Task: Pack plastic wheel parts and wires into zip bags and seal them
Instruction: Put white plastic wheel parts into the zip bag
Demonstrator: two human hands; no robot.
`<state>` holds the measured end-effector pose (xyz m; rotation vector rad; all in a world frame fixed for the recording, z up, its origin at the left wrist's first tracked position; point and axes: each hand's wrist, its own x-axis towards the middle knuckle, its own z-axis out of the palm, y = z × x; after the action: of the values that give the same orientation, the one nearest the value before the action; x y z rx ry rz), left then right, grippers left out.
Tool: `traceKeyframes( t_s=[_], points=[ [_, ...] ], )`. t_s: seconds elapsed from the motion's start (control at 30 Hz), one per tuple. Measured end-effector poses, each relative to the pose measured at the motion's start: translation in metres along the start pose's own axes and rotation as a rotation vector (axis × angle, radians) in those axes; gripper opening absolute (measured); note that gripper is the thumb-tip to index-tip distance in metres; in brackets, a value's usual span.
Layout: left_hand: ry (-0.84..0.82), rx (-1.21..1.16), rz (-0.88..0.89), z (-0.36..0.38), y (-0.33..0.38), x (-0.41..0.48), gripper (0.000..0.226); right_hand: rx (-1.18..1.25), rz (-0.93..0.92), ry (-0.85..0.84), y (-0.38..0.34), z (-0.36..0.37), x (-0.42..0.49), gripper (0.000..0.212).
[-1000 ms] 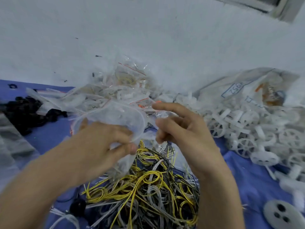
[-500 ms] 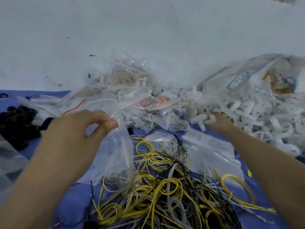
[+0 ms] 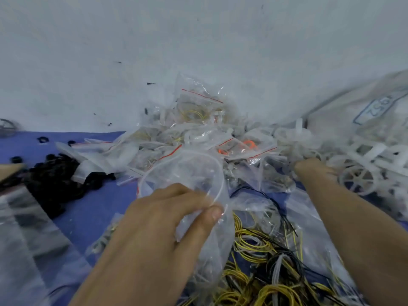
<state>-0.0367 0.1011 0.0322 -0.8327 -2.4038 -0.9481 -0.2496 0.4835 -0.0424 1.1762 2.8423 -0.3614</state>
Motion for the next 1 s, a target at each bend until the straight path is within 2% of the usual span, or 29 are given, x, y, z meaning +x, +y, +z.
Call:
traceKeyframes(
  t_s=[0.13,0.23,0.3,0.4,0.43,0.5,0.57,0.63,0.8,0.9,1.0],
  points=[
    [-0.003,-0.038,0.038,-0.001,0.003,0.001,0.033,-0.123,0.029,0.120,0.010,0.007,-0.016,0.037],
    [0.036,0.003,0.071,-0.003,0.009,0.002,0.031,0.005,-0.072,0.246,0.027,0.004,-0.040,0.031],
    [0.100,0.002,0.088,-0.006,0.015,0.003,0.028,0.233,-0.113,0.299,0.035,-0.001,-0.059,0.031],
    [0.182,-0.021,0.126,-0.011,0.024,0.004,0.023,1.054,0.000,0.279,0.043,-0.029,-0.105,0.039],
    [0.205,-0.037,0.138,-0.013,0.028,0.004,0.021,1.248,0.012,0.207,0.047,-0.045,-0.126,0.034],
    [0.215,-0.088,0.158,-0.017,0.036,0.003,0.021,1.548,-0.034,-0.045,0.057,-0.078,-0.173,0.022],
    [0.154,-0.091,0.180,-0.016,0.045,0.001,0.019,1.792,-0.169,-0.307,0.069,-0.102,-0.223,0.019],
    [0.052,-0.059,0.200,-0.011,0.054,-0.004,0.013,1.955,-0.319,-0.450,0.080,-0.113,-0.269,0.016],
    [-0.185,-0.107,0.197,0.003,0.071,-0.012,0.025,2.125,-0.575,-0.534,0.097,-0.117,-0.347,0.026],
    [-0.247,-0.107,0.215,0.007,0.078,-0.018,0.013,2.061,-0.627,-0.541,0.094,-0.117,-0.362,0.026],
    [-0.275,-0.138,0.260,0.008,0.088,-0.024,0.007,1.939,-0.603,-0.516,0.087,-0.113,-0.366,0.026]
  ],
)
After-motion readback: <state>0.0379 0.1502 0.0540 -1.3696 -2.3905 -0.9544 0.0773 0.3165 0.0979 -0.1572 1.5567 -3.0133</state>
